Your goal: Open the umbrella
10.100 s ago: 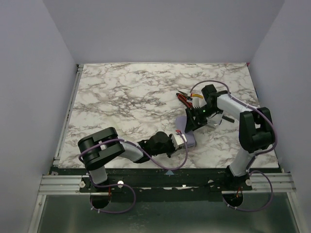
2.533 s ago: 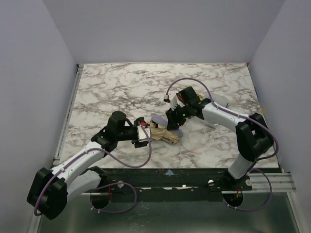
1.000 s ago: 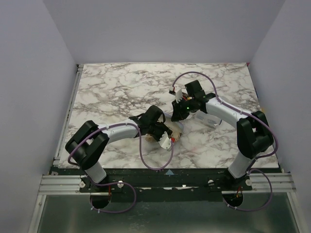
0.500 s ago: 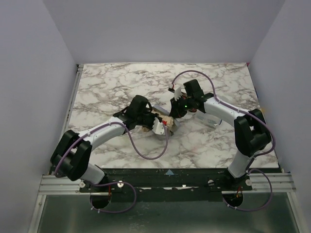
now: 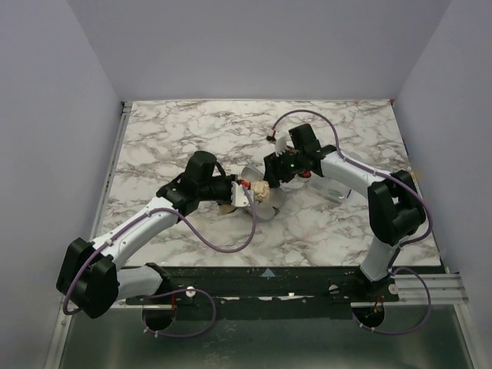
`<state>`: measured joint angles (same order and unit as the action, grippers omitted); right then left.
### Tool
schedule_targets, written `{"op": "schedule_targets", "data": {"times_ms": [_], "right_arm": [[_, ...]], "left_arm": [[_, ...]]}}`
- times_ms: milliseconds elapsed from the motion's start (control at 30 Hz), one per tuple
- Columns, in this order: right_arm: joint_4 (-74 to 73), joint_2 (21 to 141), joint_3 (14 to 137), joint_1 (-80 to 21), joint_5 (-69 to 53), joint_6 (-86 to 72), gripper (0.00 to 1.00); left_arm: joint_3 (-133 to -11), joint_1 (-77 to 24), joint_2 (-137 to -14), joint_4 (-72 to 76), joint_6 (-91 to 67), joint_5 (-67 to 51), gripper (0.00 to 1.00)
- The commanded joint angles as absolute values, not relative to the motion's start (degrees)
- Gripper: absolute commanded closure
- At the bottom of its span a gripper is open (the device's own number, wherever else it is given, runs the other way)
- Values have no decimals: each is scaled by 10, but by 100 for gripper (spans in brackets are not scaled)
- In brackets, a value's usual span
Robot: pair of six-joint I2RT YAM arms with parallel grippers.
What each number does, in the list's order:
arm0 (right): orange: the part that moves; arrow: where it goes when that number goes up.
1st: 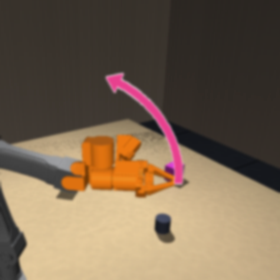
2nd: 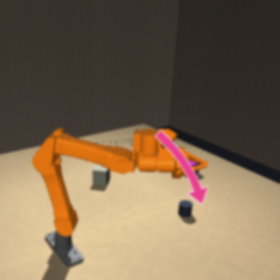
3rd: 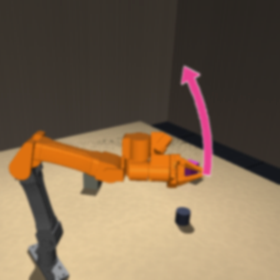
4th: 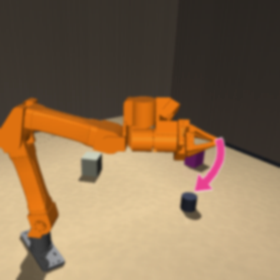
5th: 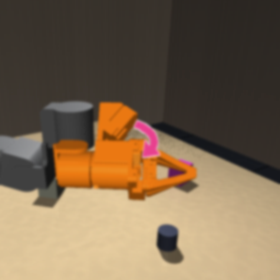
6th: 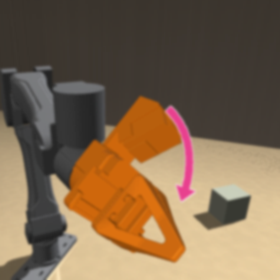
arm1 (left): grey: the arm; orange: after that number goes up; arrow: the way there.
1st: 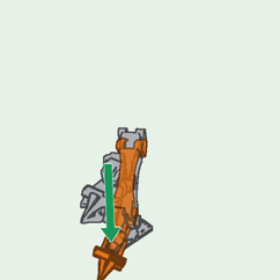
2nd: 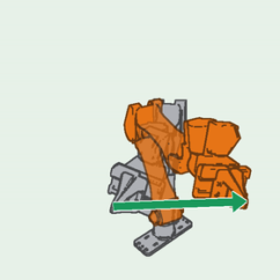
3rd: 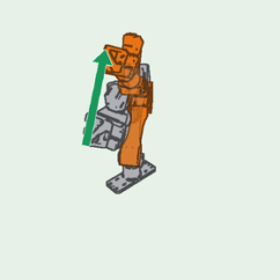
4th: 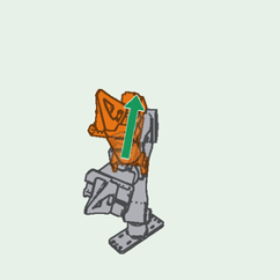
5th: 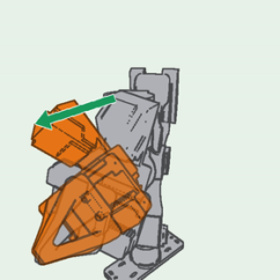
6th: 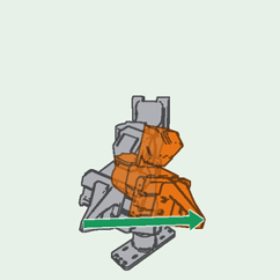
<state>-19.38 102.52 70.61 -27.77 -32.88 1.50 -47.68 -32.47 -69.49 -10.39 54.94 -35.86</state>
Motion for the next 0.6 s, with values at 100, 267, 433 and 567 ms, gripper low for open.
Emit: {"op": "schedule_targets", "data": {"times_ms": [100, 267, 433, 567], "right_arm": [[-198, 992, 747, -271, -309, -27, 18], [-196, 946, 769, -222, -296, -35, 5], [-194, 893, 768, -169, -265, -29, 2], [-197, 845, 751, -143, -220, -25, 0]], "left_arm": [[-456, -445, -672, -127, 359, -359, 100], [-496, -522, -741, -96, 187, -289, 100], [-589, -559, -853, -101, 47, -200, 100], [-670, -558, -942, -135, -43, -136, 100]]}}
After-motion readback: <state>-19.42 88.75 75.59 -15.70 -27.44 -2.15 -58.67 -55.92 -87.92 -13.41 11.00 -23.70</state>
